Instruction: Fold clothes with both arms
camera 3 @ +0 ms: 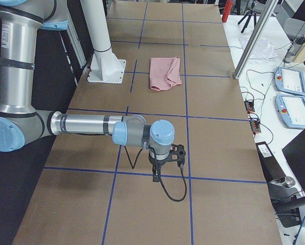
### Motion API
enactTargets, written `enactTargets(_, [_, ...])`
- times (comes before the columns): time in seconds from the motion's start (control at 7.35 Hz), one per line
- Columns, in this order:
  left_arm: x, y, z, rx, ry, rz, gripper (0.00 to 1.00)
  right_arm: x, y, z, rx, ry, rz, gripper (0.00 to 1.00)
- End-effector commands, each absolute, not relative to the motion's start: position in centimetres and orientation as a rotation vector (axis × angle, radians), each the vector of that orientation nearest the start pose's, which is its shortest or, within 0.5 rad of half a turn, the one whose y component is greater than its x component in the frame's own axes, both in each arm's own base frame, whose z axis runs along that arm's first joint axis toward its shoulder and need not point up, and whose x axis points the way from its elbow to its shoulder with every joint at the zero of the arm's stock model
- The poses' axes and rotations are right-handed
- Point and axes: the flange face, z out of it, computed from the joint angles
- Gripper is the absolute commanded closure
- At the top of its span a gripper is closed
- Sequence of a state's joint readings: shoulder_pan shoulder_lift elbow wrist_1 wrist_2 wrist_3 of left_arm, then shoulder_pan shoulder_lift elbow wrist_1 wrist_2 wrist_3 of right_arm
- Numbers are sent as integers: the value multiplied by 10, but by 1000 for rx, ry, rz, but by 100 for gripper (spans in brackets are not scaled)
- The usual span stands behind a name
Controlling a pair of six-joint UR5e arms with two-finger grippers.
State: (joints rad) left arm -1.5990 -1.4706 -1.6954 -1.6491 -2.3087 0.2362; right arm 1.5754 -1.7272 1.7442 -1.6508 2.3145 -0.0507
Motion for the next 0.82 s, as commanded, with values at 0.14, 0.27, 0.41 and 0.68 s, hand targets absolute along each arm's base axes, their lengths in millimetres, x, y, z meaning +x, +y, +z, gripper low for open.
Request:
enactTargets(0.14, [-80, -454, 639, 195, 718, 235, 0, 68, -420, 656, -41, -744, -20, 0])
enactTargets(0.27, [-80, -454, 640, 194, 718, 235, 0, 68, -420, 656, -42, -744, -21, 0])
enactTargets(0.41, [-80, -453, 640, 190, 720, 231, 0, 68, -420, 656, -41, -744, -20, 0])
enactTargets(0.68, [-80, -453, 642, 185, 721, 229, 0, 67, -421, 654, -38, -751, -21, 0])
